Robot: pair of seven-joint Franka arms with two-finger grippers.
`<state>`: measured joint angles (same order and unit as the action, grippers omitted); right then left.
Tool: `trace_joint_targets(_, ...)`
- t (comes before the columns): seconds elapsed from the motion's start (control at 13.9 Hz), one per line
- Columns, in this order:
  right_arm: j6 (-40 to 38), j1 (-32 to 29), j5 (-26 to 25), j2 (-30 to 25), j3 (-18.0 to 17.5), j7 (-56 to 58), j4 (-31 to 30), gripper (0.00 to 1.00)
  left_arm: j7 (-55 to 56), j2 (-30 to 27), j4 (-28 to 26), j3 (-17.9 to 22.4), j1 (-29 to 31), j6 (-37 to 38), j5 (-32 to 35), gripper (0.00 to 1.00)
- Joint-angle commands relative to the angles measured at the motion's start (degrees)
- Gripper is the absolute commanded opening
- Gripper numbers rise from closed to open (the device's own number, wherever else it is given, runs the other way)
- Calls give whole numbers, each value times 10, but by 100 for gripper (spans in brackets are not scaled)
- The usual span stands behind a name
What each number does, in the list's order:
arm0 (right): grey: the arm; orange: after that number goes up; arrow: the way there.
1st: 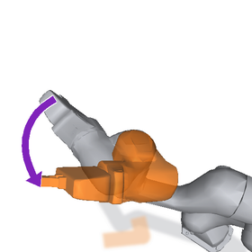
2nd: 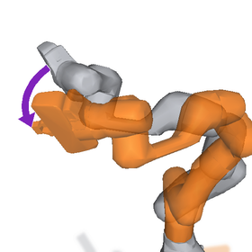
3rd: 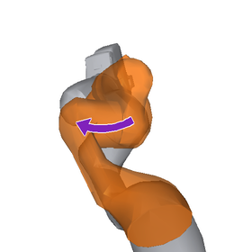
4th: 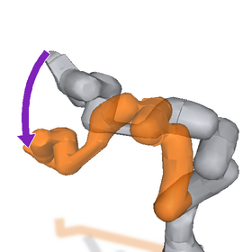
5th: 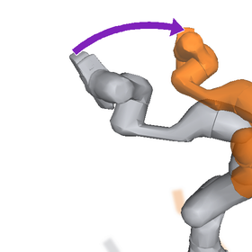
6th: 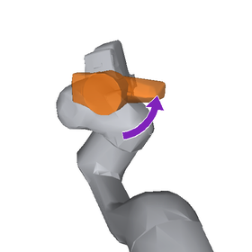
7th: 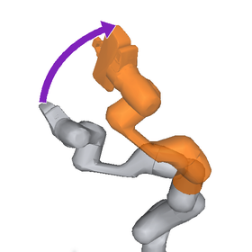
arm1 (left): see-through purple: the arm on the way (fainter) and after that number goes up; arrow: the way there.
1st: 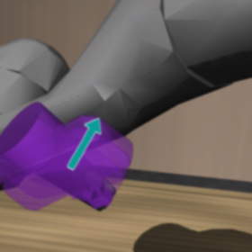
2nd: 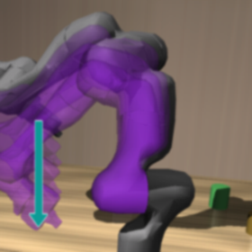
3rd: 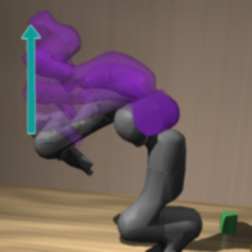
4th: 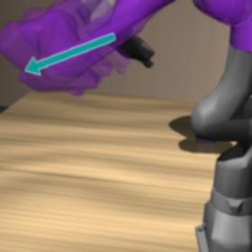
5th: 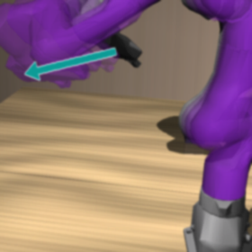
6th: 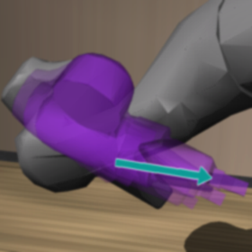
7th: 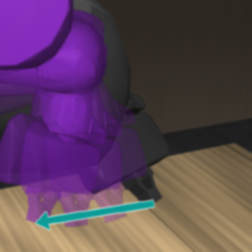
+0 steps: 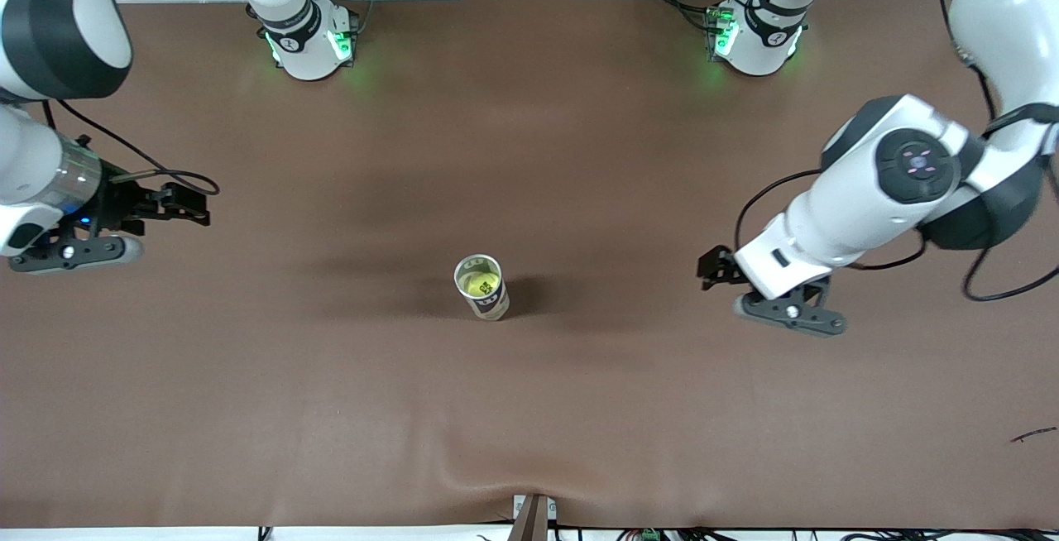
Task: Insert tennis ball vertically with right arm
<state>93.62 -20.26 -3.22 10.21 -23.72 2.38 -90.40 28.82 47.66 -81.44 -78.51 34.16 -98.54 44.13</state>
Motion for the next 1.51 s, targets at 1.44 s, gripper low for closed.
trace_joint_targets(1.44,-119,205,45,-108,289,-12,62,100,-212,-544,-136,728,-340,124,-450,100)
